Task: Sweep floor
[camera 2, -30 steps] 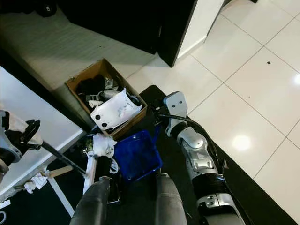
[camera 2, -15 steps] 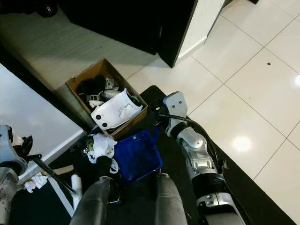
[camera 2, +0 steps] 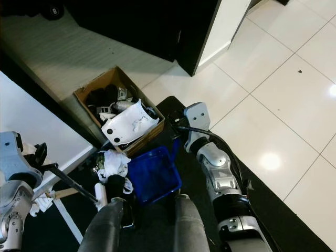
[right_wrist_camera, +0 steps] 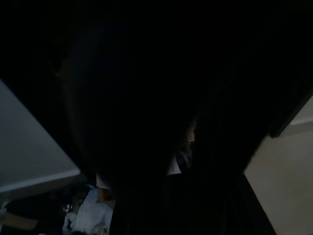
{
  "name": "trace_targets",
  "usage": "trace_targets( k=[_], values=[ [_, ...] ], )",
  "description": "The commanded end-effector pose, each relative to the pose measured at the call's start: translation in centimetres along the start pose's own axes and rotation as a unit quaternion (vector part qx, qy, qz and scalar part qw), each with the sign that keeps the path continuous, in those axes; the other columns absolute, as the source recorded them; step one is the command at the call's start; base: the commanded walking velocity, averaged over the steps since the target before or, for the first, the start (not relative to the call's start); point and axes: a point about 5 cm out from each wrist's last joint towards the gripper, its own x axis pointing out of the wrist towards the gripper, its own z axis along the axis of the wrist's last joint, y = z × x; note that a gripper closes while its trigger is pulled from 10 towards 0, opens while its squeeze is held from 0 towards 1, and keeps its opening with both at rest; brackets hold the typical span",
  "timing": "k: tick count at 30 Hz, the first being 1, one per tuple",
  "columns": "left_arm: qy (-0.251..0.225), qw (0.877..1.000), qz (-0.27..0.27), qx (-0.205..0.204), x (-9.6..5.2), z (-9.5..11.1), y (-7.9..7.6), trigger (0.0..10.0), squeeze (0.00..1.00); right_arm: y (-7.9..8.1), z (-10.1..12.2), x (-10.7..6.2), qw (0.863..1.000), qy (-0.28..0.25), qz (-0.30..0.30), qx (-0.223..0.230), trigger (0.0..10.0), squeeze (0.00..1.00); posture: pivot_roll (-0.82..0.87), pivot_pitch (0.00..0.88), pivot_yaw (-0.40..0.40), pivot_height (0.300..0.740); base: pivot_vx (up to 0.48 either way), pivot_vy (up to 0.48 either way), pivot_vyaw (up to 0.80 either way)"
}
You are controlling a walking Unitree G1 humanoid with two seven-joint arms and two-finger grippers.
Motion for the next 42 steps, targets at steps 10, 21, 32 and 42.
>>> trace_targets(
  k=[10, 21, 32, 42],
  values=[
    [-0.057, 0.996, 0.043, 0.058, 1.3, 4.1, 2.3, 10.0, 0.0, -2.0, 2.0, -2.2, 0.999, -0.031, -0.027, -0.003, 10.0, 0.0, -0.01, 0.266, 0.028, 0.74, 0.0, 0.0, 0.0],
    [-0.061, 0.992, 0.07, 0.084, 2.1, 4.8, 3.4, 10.0, 0.0, -2.8, 3.0, -4.0, 0.999, -0.024, -0.01, -0.03, 10.0, 0.0, -0.02, 0.23, 0.028, 0.74, 0.0, 0.0, 0.0],
    [-0.052, 0.996, 0.046, 0.058, 2.1, 3.6, 1.7, 10.0, 0.0, -3.3, 2.6, -4.3, 0.997, -0.026, -0.057, 0.033, 10.0, 0.0, -0.01, 0.22, 0.033, 0.74, 0.0, 0.0, 0.0],
    [-0.061, 0.996, 0.037, 0.059, 2.3, 3.8, 1.4, 10.0, 0.0, -3.3, 2.4, -4.0, 0.996, -0.026, -0.07, 0.047, 10.0, 0.0, 0.0, 0.213, 0.038, 0.74, 0.0, 0.0, 0.0]
  ],
)
